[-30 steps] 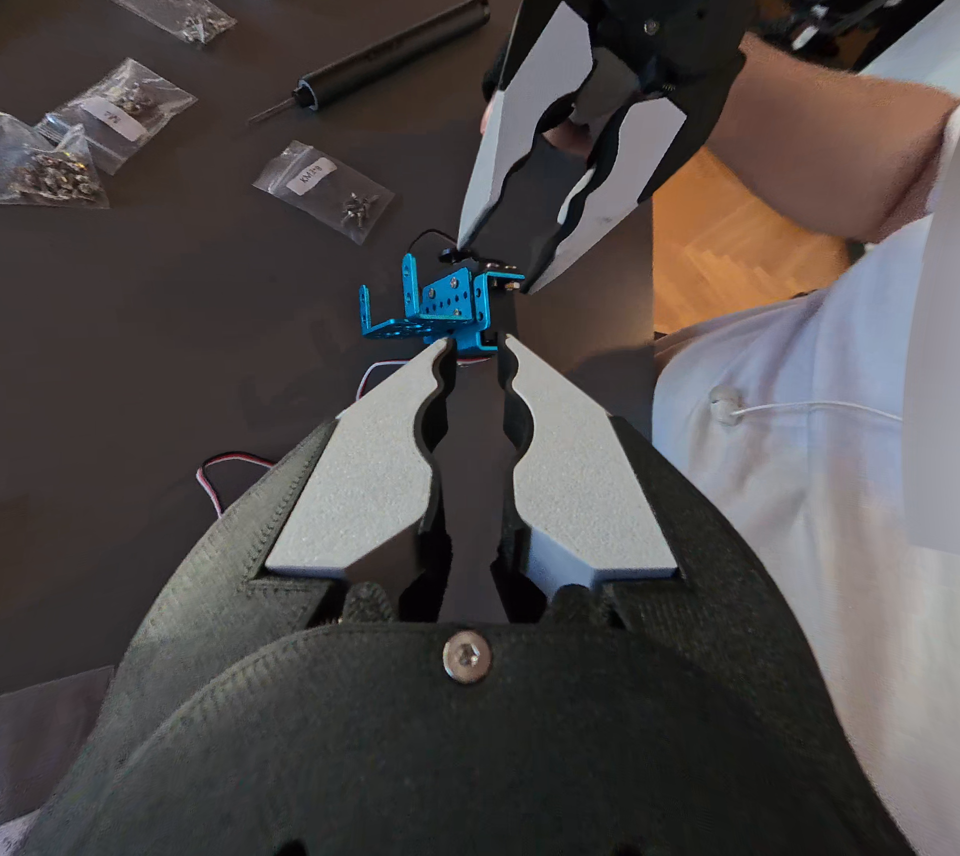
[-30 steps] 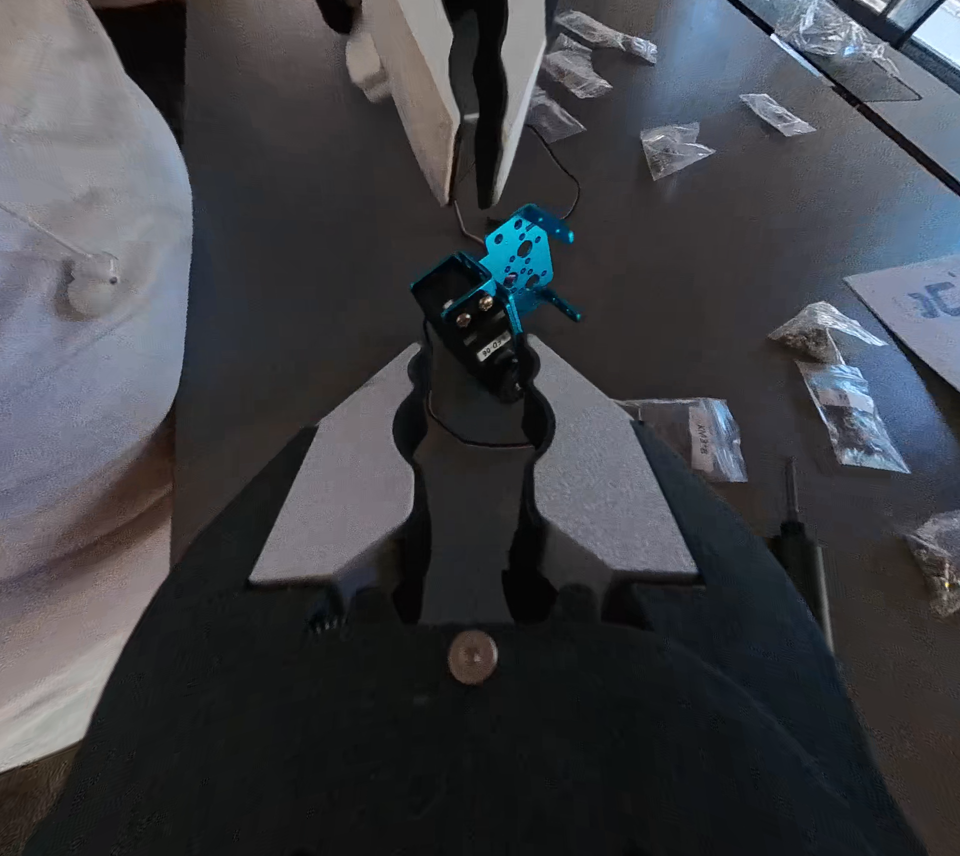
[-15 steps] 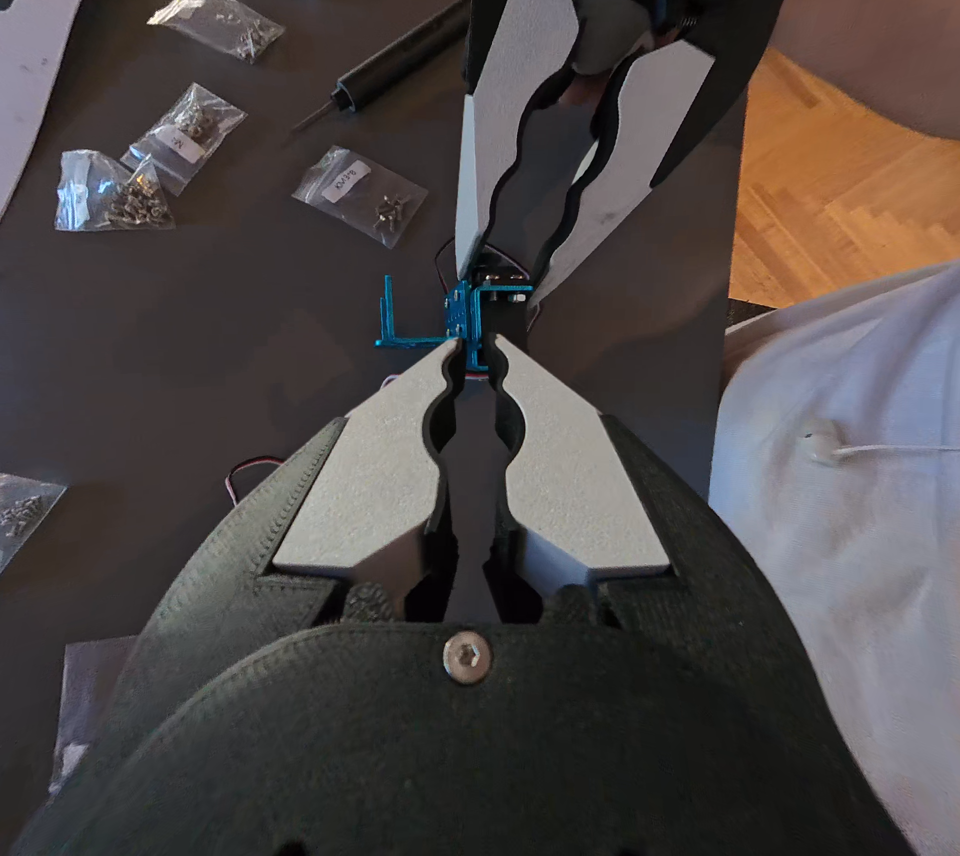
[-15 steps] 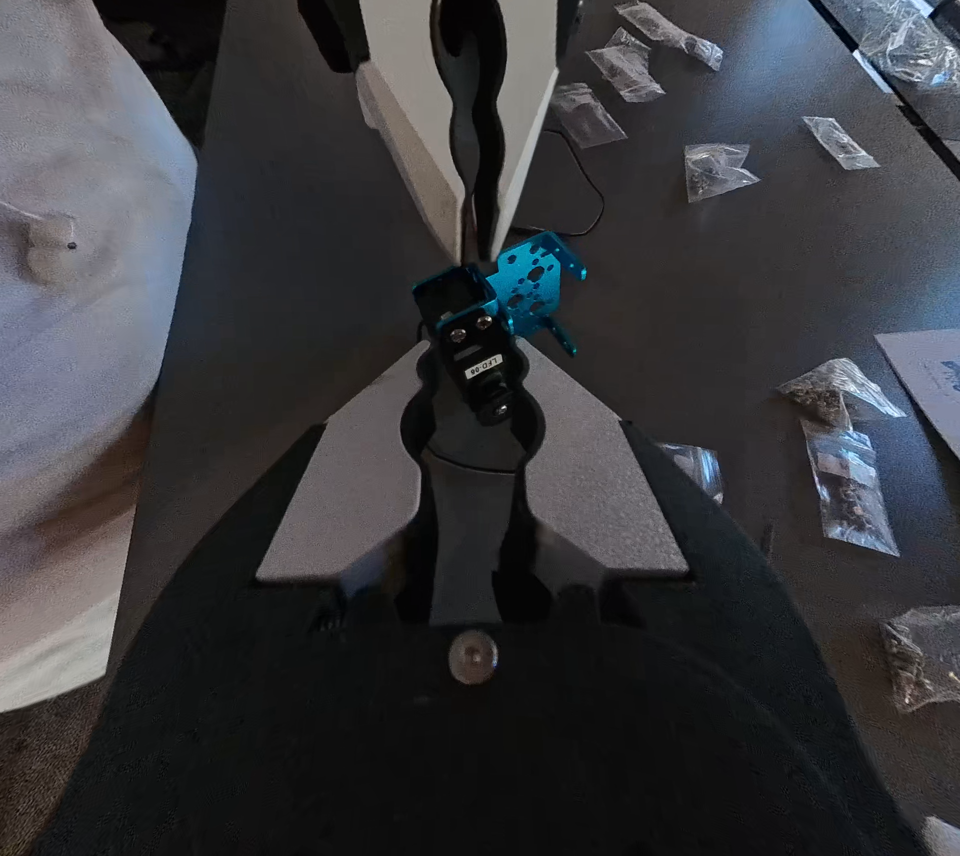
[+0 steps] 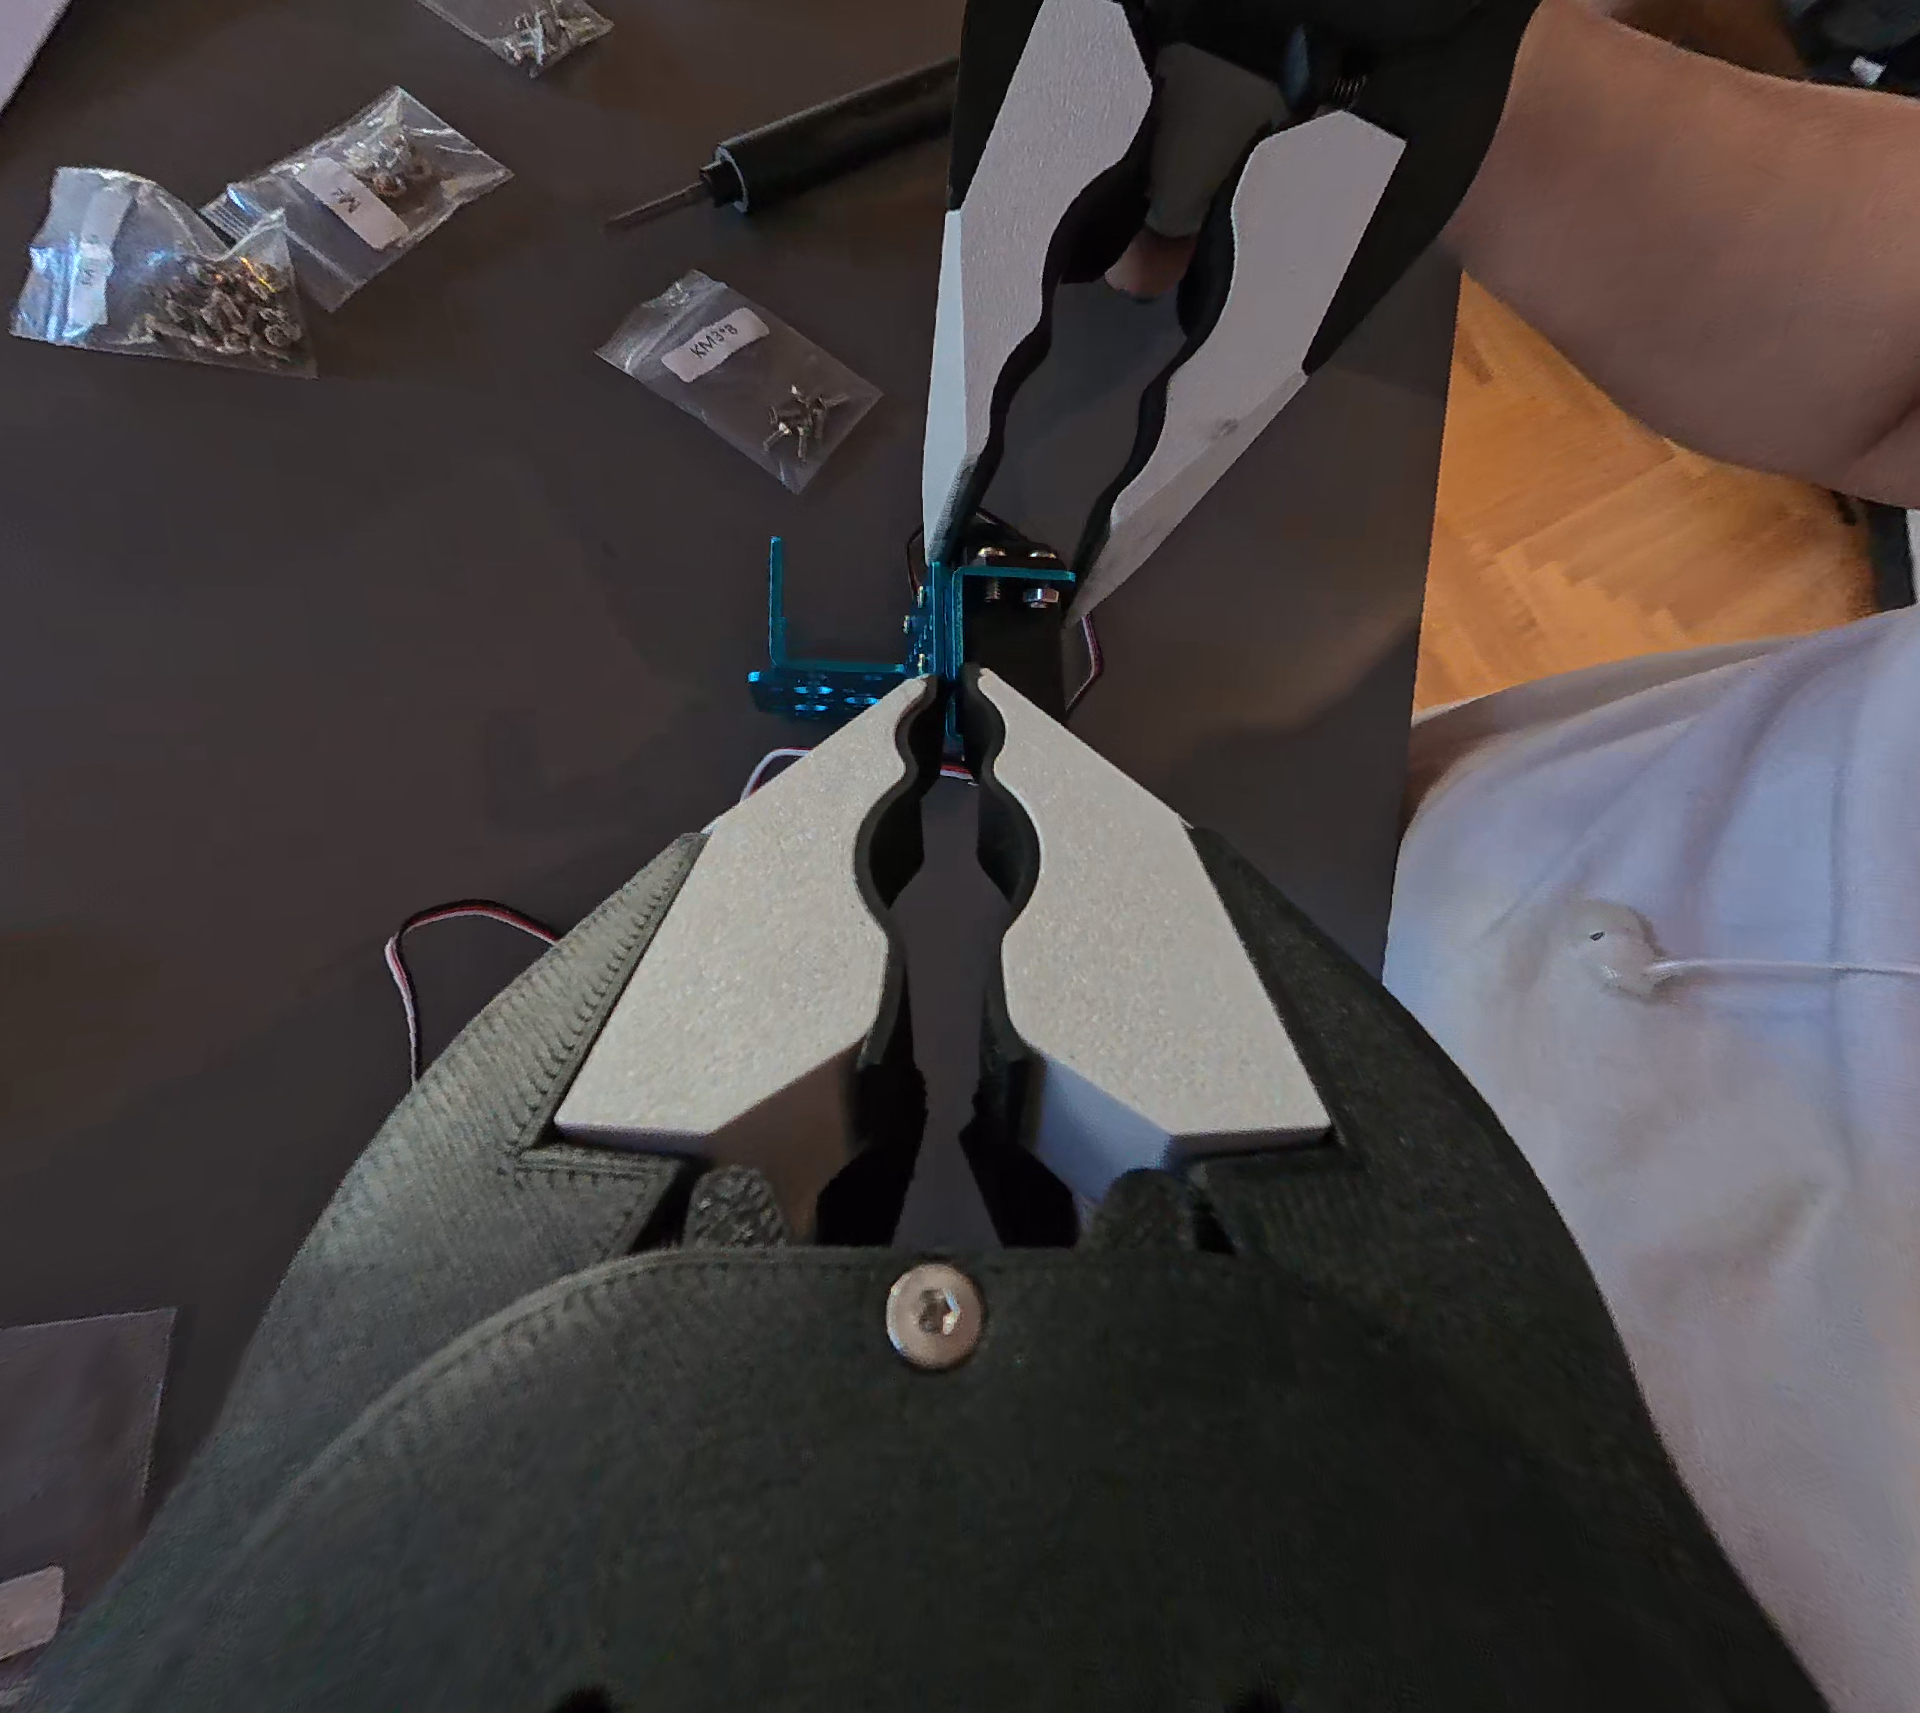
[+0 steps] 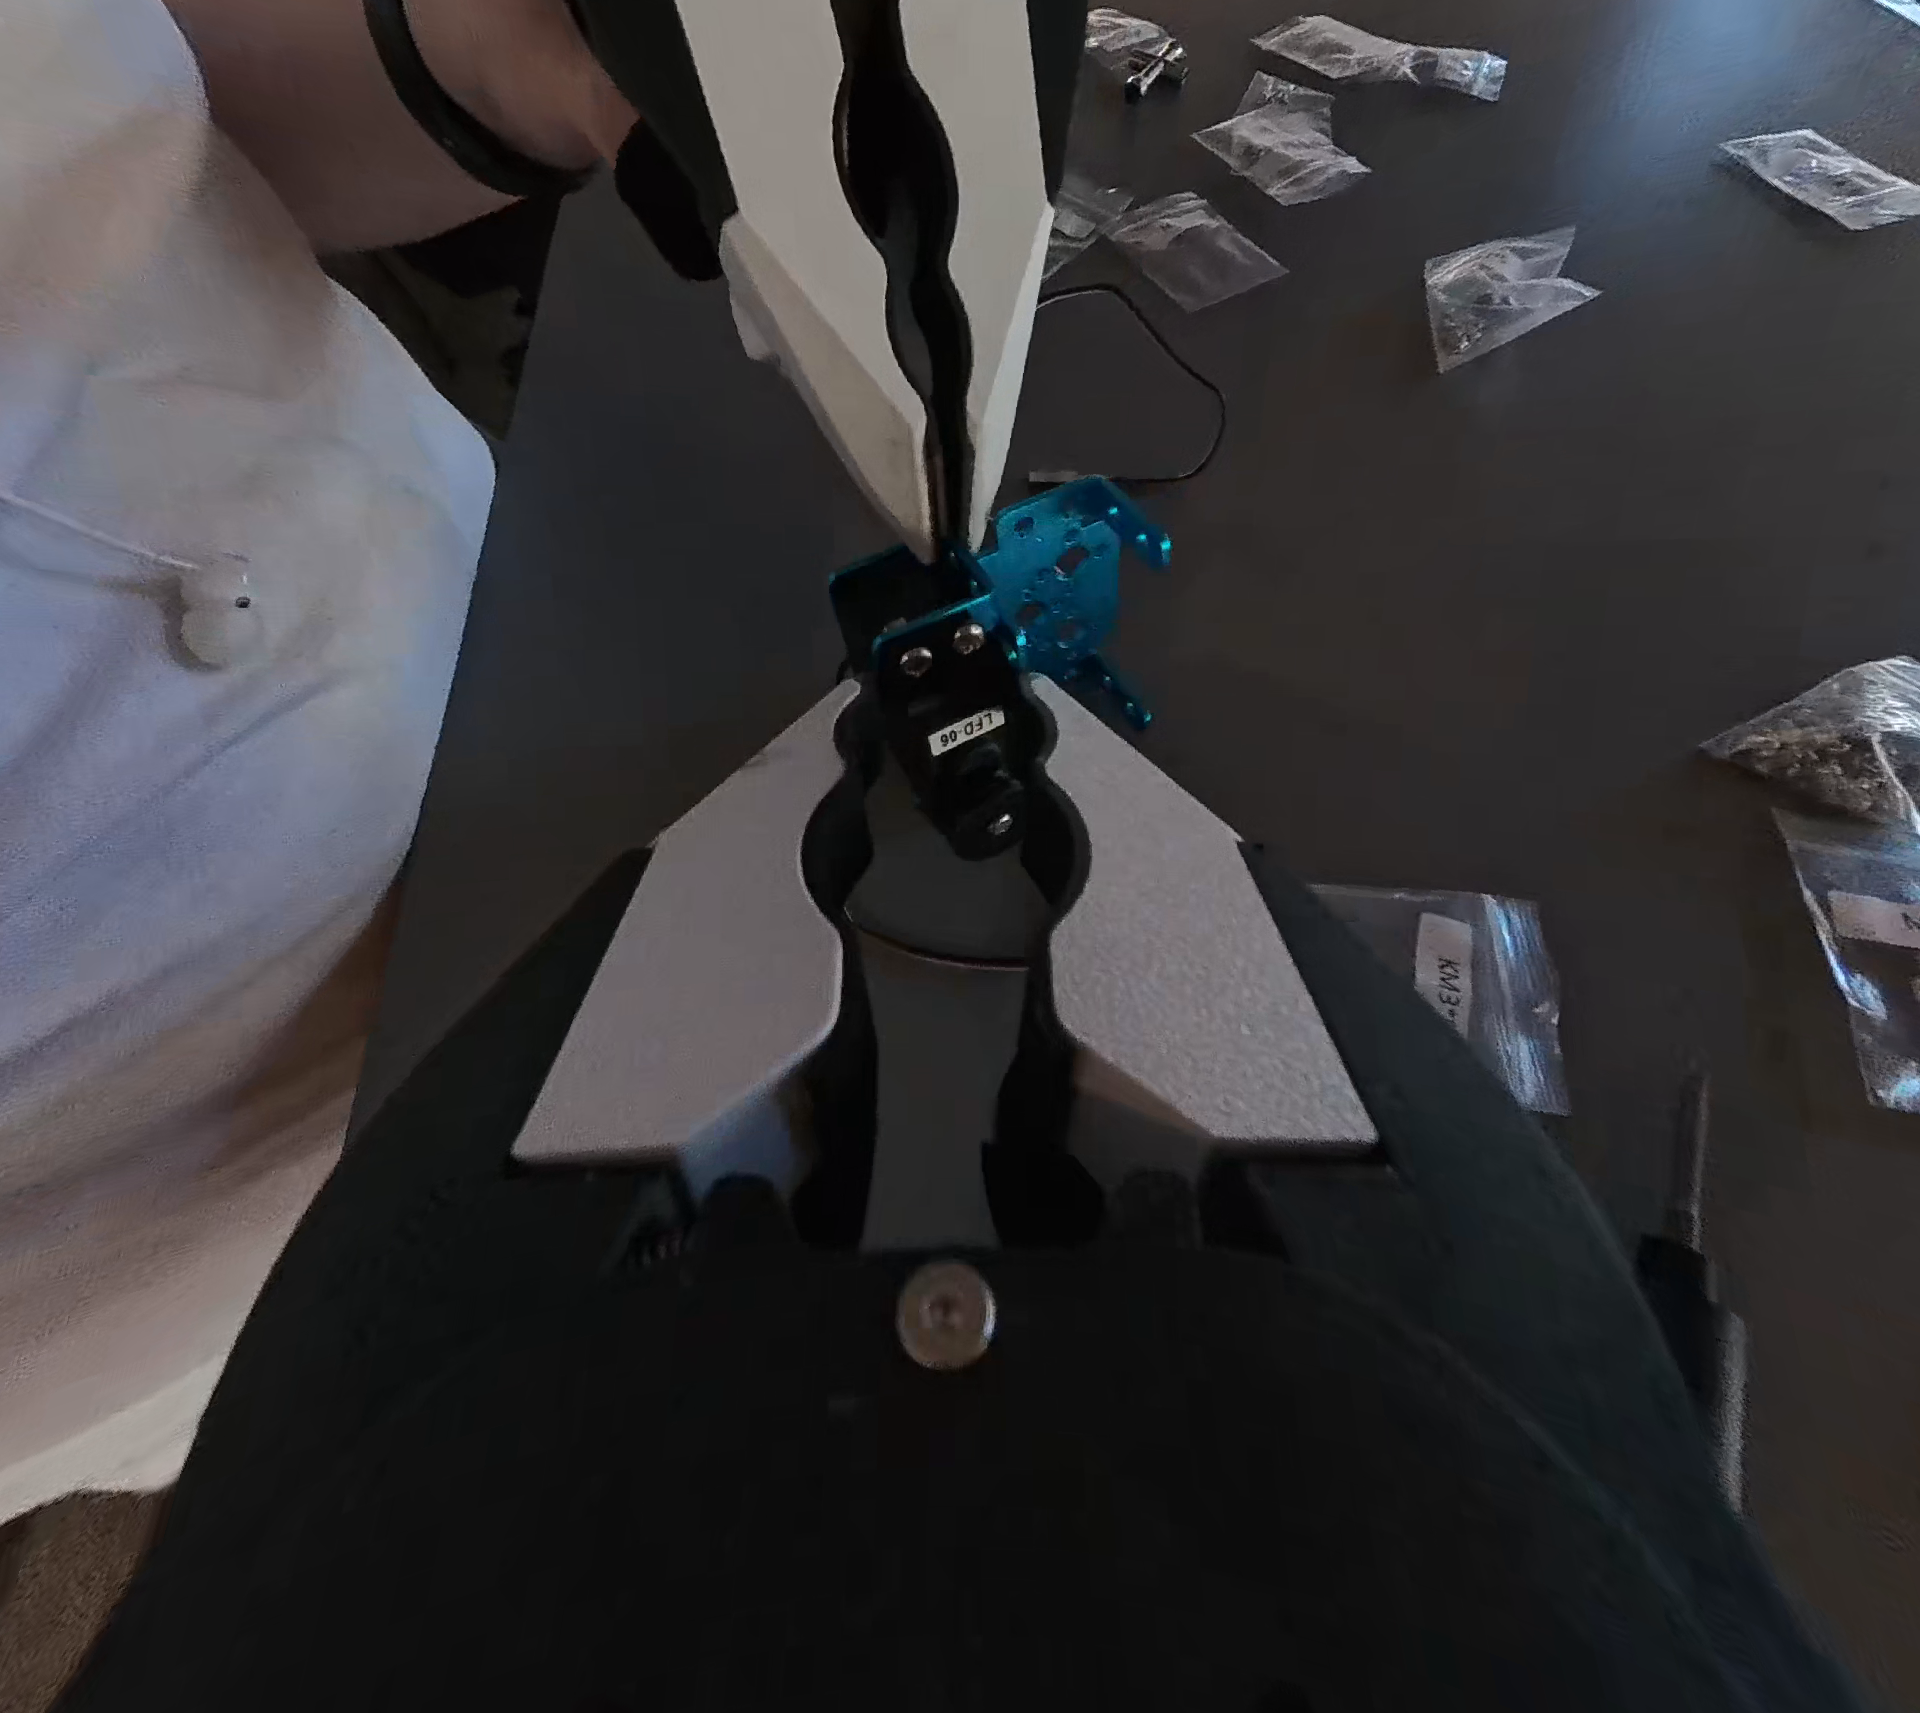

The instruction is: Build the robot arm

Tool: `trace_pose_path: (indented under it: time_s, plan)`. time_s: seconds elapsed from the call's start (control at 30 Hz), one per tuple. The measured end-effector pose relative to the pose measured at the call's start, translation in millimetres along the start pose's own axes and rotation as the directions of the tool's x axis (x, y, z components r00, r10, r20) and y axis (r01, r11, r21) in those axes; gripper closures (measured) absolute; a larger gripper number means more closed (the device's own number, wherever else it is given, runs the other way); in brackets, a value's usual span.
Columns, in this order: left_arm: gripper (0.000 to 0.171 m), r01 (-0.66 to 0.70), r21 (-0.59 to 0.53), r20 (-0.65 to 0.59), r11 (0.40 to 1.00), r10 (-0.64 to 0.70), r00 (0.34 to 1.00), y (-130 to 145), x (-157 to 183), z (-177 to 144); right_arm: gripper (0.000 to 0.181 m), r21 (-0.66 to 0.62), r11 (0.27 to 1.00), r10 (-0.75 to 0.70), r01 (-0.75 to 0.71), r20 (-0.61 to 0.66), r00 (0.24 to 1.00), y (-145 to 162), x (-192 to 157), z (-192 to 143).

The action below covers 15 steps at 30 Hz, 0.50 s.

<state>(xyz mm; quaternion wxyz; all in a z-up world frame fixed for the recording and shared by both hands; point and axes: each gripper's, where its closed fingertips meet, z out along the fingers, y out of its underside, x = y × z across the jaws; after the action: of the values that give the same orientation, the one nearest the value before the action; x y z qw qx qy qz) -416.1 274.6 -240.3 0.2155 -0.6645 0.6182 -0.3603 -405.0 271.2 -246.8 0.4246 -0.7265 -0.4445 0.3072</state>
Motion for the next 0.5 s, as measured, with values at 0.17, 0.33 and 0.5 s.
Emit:
trace_pose_path:
  time_s: [0.17,0.33,0.5]
  plan:
    - [0.169,-0.02,0.002,0.007,1.0,0.02,1.0,1,0,-3,0.157,0.017,1.0,0.018,-0.018,-0.017,1.0,0,-1,2]
    - [0.138,-0.007,-0.007,0.073,1.0,0.008,0.997,3,-5,-10,0.157,0.04,0.999,0.035,-0.031,-0.09,0.995,0,3,1]
    - [0.13,0.128,-0.012,0.023,0.992,-0.127,0.992,22,-1,-2,0.157,0.051,0.999,-0.002,0.011,-0.161,0.987,-1,1,3]
